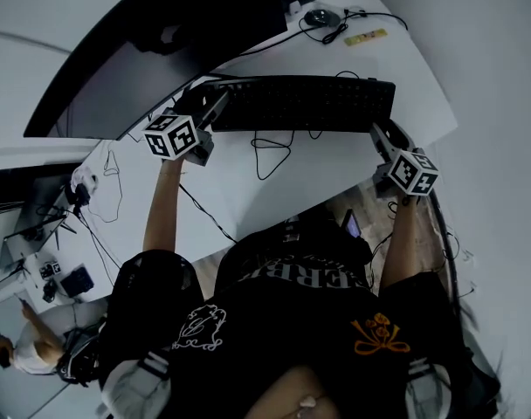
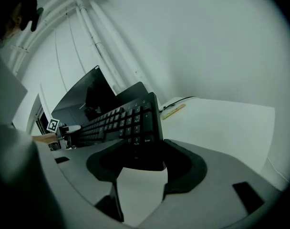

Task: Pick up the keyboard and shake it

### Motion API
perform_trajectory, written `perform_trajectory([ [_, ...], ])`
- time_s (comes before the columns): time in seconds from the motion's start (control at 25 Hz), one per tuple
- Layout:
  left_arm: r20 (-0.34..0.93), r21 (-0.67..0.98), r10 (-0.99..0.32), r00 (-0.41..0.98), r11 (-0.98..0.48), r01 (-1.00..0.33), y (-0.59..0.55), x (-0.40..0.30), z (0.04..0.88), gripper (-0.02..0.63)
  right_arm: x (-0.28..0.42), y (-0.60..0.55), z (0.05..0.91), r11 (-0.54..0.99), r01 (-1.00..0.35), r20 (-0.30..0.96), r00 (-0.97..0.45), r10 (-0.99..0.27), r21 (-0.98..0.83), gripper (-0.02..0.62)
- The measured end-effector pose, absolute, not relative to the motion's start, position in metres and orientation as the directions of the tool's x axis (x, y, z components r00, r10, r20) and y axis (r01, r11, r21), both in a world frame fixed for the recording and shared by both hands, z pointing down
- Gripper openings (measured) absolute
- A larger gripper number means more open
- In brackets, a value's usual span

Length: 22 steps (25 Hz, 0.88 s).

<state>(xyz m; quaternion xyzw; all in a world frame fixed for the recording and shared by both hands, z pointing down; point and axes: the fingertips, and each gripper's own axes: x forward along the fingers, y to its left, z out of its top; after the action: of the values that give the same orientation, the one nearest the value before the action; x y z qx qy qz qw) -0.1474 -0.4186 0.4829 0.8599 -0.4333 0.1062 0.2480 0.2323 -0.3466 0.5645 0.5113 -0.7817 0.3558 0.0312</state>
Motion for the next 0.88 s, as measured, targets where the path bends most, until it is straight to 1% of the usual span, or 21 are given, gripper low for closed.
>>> perform_trajectory([
  [0.2,0.345,0.212,-0.713,0.611,-0.575,-0.790,-0.410,-0.143,0.445,0.279,0.232,-0.345,0.544,0.240,-0.839,0.375,-0.450,-0.811,-0.488,0.241],
  [0.48,0.218,-0.026,-0.743,0.633,-0.653,-0.757,-0.393,-0.132,0.372,0.272,0.219,-0.340,0.541,0.280,-0.784,0.290,-0.497,-0.818,-0.554,0.241],
  [0.68,0.145,-0.128,-0.754,0.641,-0.656,-0.743,-0.371,-0.132,0.336,0.256,0.211,-0.341,0.532,0.341,-0.754,0.227,-0.536,-0.813,-0.561,0.241],
  [0.72,0.132,-0.142,-0.757,0.640,-0.653,-0.744,-0.366,-0.133,0.330,0.244,0.209,-0.342,0.528,0.355,-0.750,0.212,-0.543,-0.812,-0.559,0.241],
  [0.88,0.099,-0.213,-0.769,0.631,-0.636,-0.742,-0.351,-0.132,0.306,0.241,0.204,-0.344,0.515,0.399,-0.730,0.155,-0.562,-0.813,-0.554,0.241],
])
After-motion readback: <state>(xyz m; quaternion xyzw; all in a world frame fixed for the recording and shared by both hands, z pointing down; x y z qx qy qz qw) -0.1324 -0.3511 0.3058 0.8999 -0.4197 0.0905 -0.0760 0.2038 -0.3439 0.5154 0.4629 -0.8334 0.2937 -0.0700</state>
